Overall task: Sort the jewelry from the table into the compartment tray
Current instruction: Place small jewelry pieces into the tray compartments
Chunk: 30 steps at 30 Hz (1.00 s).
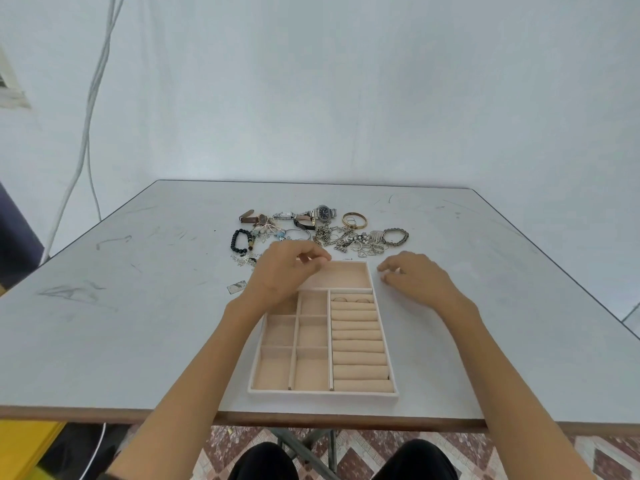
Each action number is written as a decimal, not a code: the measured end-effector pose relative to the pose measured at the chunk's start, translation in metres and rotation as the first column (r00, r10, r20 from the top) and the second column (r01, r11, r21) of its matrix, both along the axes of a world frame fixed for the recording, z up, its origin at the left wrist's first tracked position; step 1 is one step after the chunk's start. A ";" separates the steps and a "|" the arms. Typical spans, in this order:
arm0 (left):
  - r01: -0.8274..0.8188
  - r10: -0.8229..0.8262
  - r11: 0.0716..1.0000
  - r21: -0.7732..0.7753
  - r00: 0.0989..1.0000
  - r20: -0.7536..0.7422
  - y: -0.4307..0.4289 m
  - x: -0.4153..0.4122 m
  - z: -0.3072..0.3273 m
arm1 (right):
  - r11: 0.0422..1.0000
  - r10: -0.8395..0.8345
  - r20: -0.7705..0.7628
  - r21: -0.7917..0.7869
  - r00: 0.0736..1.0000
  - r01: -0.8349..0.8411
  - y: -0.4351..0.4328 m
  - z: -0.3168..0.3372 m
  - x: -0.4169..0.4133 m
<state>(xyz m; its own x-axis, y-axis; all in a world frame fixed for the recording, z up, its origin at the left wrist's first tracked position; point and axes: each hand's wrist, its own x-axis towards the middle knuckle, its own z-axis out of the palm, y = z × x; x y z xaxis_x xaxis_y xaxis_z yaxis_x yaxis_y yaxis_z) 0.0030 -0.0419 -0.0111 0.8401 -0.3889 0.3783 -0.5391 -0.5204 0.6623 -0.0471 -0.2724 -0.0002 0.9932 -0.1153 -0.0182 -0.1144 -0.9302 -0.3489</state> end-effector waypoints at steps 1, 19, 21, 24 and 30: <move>-0.028 0.028 1.000 -0.004 1.000 -0.008 0.000 0.008 0.001 | 0.999 -0.021 0.008 0.037 1.000 0.021 -0.001 0.006 0.007; -0.064 -0.006 0.759 0.648 0.994 0.105 -0.063 0.093 0.011 | 0.993 -0.115 0.109 0.052 0.987 0.110 0.015 0.023 0.104; -0.067 -0.018 0.714 0.697 0.993 0.114 -0.066 0.095 0.009 | 0.992 -0.117 0.097 0.053 0.988 0.113 0.009 0.023 0.104; -0.117 -0.036 0.684 0.720 0.980 0.193 -0.067 0.099 0.003 | 0.996 -0.088 0.062 0.013 0.994 0.088 0.003 0.019 0.102; -0.211 0.028 0.735 0.644 0.959 0.282 -0.062 0.108 0.000 | 0.996 -0.058 0.092 -0.058 0.994 0.064 0.000 0.017 0.101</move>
<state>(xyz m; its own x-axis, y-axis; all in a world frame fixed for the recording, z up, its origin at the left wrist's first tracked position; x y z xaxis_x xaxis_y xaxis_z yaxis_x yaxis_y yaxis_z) 0.1110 -0.1043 -0.0116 0.8160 -0.5186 0.2555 -0.5327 -0.8461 -0.0161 0.0542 -0.2728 0.0166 0.9815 -0.1740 0.0797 -0.1424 -0.9423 -0.3029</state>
